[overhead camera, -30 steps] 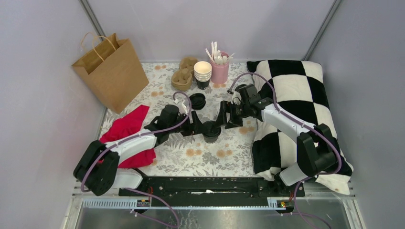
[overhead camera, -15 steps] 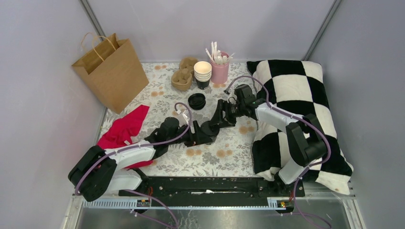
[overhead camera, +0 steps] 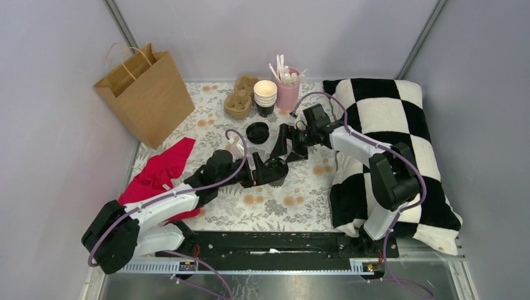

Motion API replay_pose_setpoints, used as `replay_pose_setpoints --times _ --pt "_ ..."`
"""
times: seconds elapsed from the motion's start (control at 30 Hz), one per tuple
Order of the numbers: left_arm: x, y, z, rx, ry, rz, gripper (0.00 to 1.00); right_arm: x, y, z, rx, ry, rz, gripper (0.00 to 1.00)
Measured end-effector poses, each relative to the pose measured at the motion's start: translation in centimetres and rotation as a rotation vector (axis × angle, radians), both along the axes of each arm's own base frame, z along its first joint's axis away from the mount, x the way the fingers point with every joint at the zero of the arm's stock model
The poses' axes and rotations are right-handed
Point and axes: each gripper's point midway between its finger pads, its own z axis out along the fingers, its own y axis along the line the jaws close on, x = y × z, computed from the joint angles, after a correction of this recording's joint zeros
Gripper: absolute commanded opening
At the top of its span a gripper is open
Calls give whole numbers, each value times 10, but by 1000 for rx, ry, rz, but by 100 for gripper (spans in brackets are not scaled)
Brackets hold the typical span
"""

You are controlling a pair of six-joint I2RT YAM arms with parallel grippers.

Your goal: Pack the takeout coffee

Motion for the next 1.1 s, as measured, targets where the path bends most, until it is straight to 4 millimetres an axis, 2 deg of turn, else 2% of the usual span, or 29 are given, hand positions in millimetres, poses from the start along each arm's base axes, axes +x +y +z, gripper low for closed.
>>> replay_pose_setpoints --times 0.13,0.2,0.3,0.43,0.6,0.77,0.93,1.0,1.1 --pt "9 4 14 0 -43 13 89 -2 -8 -1 -30 -2 -1 99" --pt "16 7 13 4 -41 26 86 -3 -13 3 -24 -13 -7 100" --pt "27 14 -1 26 -2 49 85 -7 -23 11 11 -21 -27 99" --pt "31 17 -16 50 41 56 84 -17 -33 12 61 1 -51 88" --pt "30 14 -31 63 76 31 82 -37 -35 -3 152 86 -60 77" --pt "32 12 -30 50 56 28 80 -47 -27 -8 266 116 -37 73" --pt "29 14 -37 33 47 32 77 -61 -27 -29 335 173 -6 64" --pt "30 12 -38 13 40 33 77 -59 -25 -30 364 171 9 67" --pt "31 11 -37 -4 30 38 77 -57 -25 -28 369 169 7 78"
